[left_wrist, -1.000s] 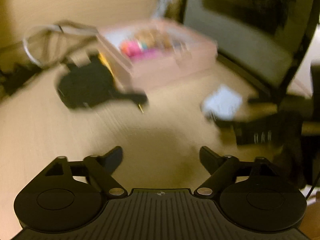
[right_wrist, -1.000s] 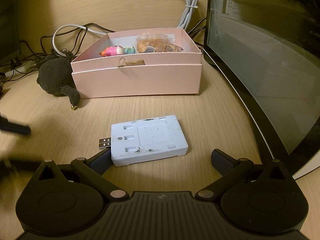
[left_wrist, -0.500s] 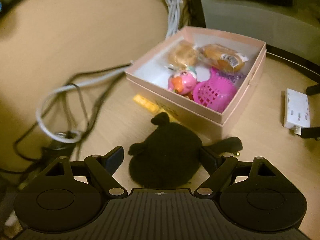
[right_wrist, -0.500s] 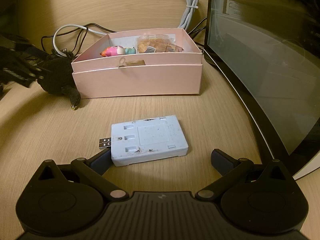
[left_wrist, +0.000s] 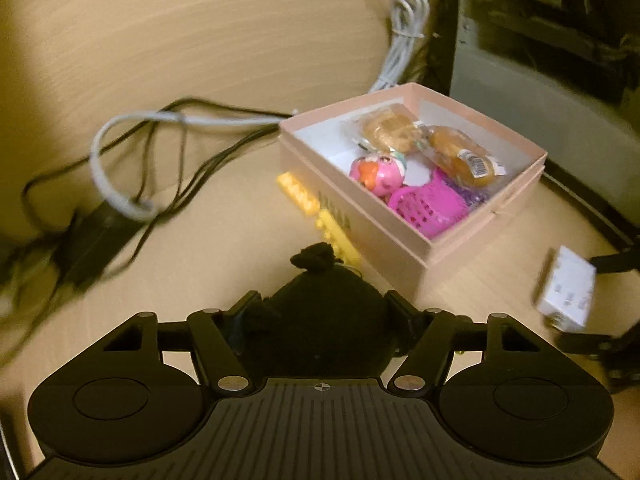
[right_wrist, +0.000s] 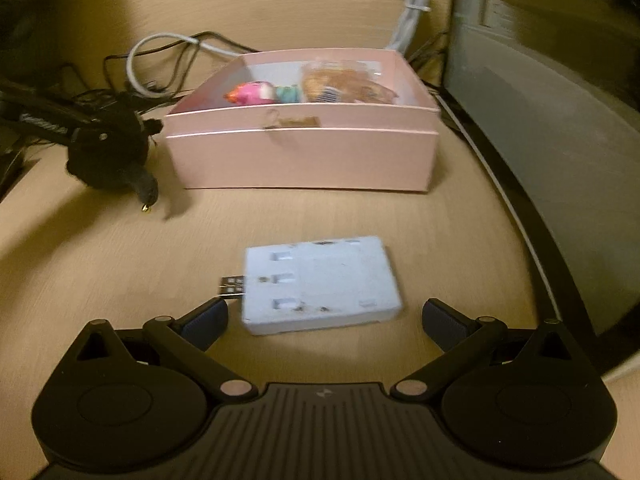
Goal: Organize objects
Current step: 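Grasp the black plush toy with the left tool while the right tool holds the adapter, then carry the black plush into the box with the left tool while the right tool places the adapter there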
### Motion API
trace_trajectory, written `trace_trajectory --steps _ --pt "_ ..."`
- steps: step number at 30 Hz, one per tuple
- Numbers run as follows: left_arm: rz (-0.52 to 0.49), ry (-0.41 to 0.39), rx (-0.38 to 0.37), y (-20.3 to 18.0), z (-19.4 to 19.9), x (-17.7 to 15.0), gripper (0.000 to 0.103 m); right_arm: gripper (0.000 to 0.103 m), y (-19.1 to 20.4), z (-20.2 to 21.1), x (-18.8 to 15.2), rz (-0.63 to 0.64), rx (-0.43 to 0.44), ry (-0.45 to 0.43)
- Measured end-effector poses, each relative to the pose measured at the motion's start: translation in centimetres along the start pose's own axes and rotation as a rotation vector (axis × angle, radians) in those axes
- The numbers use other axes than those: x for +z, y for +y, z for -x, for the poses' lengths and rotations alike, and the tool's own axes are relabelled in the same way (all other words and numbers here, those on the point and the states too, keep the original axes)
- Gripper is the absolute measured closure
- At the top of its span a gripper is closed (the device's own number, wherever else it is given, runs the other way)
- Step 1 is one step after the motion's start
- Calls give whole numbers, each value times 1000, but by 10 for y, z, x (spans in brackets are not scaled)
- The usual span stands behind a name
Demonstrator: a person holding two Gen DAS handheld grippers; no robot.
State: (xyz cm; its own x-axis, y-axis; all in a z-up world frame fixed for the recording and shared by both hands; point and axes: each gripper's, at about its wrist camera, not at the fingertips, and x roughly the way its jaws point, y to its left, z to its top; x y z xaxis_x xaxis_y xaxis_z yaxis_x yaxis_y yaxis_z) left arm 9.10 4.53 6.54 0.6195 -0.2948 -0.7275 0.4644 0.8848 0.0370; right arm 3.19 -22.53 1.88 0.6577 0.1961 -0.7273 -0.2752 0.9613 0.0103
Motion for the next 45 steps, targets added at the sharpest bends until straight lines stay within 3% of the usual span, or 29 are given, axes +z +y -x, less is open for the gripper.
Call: trace_trajectory --steps 9,13,25,35,45 --pt "326 53 -49 -17 66 -64 31 1 17 -13 12 55 68 -8" --pt "419 80 -62 -23 76 -86 31 12 27 -13 16 78 87 -7" --pt "442 37 -99 -36 95 -91 31 12 53 33 30 134 141 -56" --pt "442 19 -178 -42 97 -81 31 12 42 73 32 144 72 -82" --pt "478 -51 -240 -31 80 -33 31 12 23 96 19 110 24 -98"
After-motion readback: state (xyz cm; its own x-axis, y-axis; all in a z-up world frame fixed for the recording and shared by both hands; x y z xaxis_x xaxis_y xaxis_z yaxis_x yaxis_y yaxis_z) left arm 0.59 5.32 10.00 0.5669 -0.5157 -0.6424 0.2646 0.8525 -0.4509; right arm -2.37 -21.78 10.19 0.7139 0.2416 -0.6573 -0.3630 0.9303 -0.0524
